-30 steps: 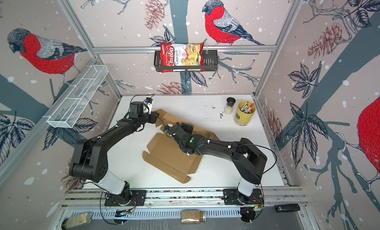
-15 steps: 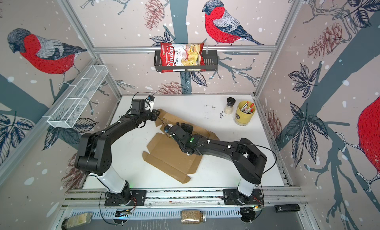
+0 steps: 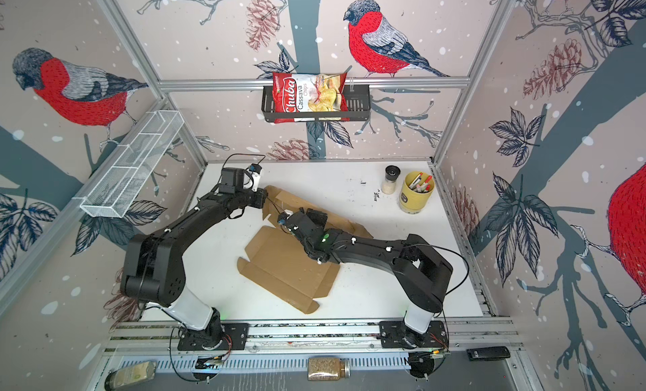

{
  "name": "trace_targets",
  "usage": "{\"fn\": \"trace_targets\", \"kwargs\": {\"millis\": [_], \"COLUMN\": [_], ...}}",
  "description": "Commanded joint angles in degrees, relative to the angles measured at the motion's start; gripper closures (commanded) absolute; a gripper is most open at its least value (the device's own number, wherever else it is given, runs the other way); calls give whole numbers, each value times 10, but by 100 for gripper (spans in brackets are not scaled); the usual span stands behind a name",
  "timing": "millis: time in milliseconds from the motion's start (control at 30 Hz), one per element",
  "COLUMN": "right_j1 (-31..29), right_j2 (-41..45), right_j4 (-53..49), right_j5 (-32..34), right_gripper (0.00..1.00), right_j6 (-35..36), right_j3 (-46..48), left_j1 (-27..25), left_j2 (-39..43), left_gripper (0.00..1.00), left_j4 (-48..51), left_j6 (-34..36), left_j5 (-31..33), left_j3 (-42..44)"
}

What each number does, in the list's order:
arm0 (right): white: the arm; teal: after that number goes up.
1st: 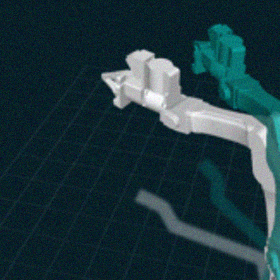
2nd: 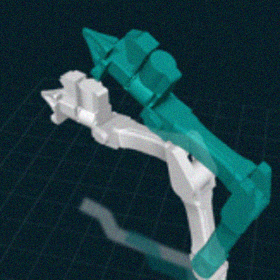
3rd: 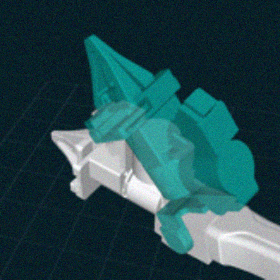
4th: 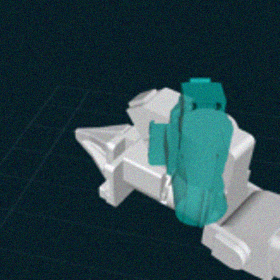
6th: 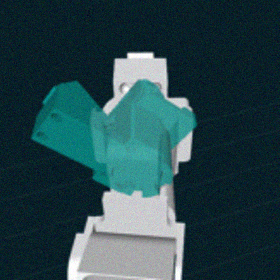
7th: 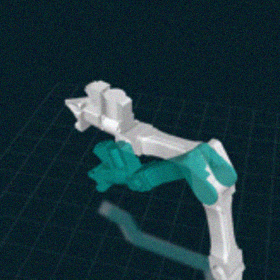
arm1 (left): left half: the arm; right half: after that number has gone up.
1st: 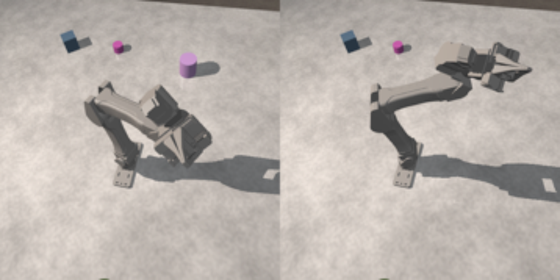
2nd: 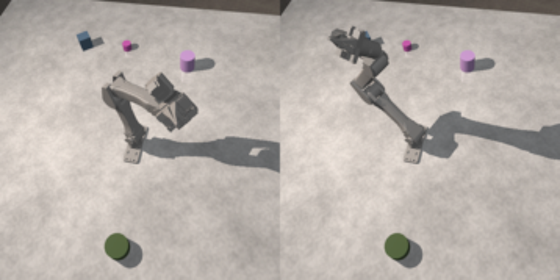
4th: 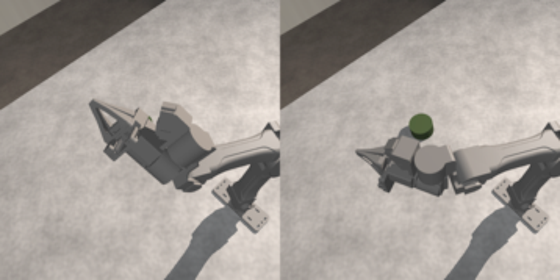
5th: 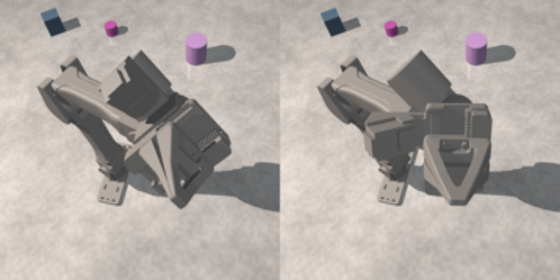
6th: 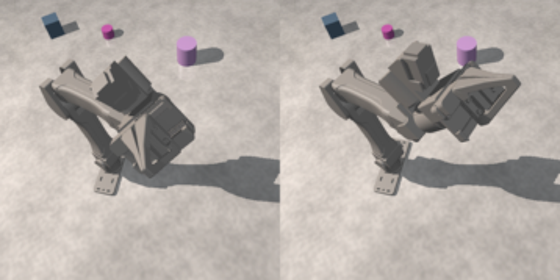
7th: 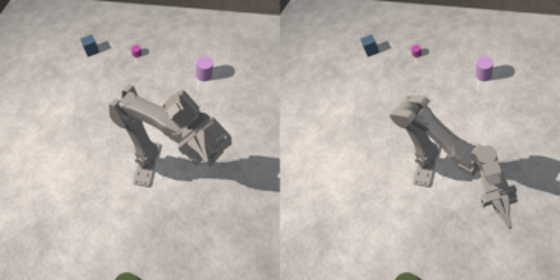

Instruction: Fold the paper box

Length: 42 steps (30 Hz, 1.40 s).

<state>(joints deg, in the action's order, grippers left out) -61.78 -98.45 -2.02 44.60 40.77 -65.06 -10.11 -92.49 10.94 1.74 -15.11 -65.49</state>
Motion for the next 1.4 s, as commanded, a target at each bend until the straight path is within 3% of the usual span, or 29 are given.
{"fn": "trace_targets", "kwargs": {"millis": [0, 233, 467, 767, 1167, 1367], "right_j1": [1, 1, 0, -2, -12, -31], "right_j2": [-7, -9, -11, -13, 1, -11], "right_j4": [-61, -64, -65, -69, -70, -68], "right_j5": [-46, -39, -36, -26, -34, 10], "right_gripper": [100, 100, 100, 100, 100, 100], "right_j6": [-3, -2, -3, -5, 6, 36], "right_j3": [3, -3, -7, -8, -2, -11], "left_j1": [-3, -5, -12, -14, -42, -47], "left_j2": [19, 60, 102, 120, 165, 168], "left_gripper": [98, 98, 98, 98, 97, 95], "left_j4": [-19, -11, -21, -16, -98, -108], "left_j6": [-15, -49, -82, -101, -150, -165], "left_j5": [0, -4, -49, -34, -32, -28], "left_j3": [13, 51, 80, 138, 241, 257]}}
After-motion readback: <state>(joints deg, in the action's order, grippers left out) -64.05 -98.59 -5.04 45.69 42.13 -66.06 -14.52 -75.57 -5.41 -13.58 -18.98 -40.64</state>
